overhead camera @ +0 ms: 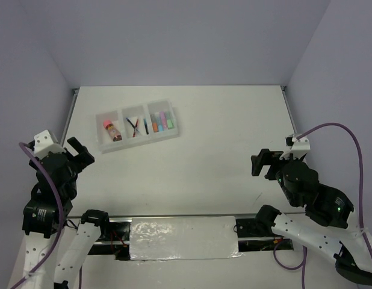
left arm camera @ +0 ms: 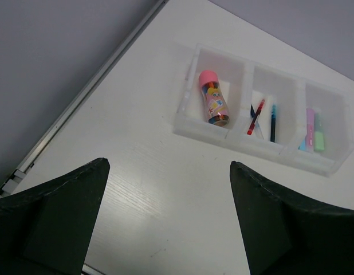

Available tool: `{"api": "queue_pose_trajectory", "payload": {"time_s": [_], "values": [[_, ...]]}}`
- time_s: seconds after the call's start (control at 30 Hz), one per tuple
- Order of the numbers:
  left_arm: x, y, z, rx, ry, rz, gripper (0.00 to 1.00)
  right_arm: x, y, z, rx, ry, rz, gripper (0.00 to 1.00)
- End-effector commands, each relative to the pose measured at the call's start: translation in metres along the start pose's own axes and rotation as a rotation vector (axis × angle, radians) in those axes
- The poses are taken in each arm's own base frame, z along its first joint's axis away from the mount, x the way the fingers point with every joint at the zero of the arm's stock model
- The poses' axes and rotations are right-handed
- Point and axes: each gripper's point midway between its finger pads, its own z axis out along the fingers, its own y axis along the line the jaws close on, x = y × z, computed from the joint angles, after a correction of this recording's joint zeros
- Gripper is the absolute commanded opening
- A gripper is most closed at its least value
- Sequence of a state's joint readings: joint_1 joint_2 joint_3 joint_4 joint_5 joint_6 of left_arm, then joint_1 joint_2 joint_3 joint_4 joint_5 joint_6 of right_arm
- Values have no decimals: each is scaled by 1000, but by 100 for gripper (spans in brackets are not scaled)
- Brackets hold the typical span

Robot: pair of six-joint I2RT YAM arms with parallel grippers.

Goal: Sort the stationery into containers
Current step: Reset both arms

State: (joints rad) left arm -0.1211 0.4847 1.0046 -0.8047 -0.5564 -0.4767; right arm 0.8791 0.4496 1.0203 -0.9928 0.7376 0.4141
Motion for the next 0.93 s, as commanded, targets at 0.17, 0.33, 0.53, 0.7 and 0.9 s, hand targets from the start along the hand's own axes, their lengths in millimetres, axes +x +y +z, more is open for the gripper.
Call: {"api": "queue_pose_trajectory", "payload": {"time_s": [0.17,0.33,0.53,0.7,0.9], "values": [[5,2,1,9,-33,-41,99,4,3,8,37,32,-24,100],[9,-3,6,19,-17,-35,99,7,-3,8,62,29,-5,100],[12,-6,9,30,-8,-26,99,8,-8,6,76,8,24,100],[15,-9,12,31,12,-15,99,7,-11,4,74,-9,40,100],[15,-9,12,39,9,-15,99,9,-11,6,85,-2,40,100]]}}
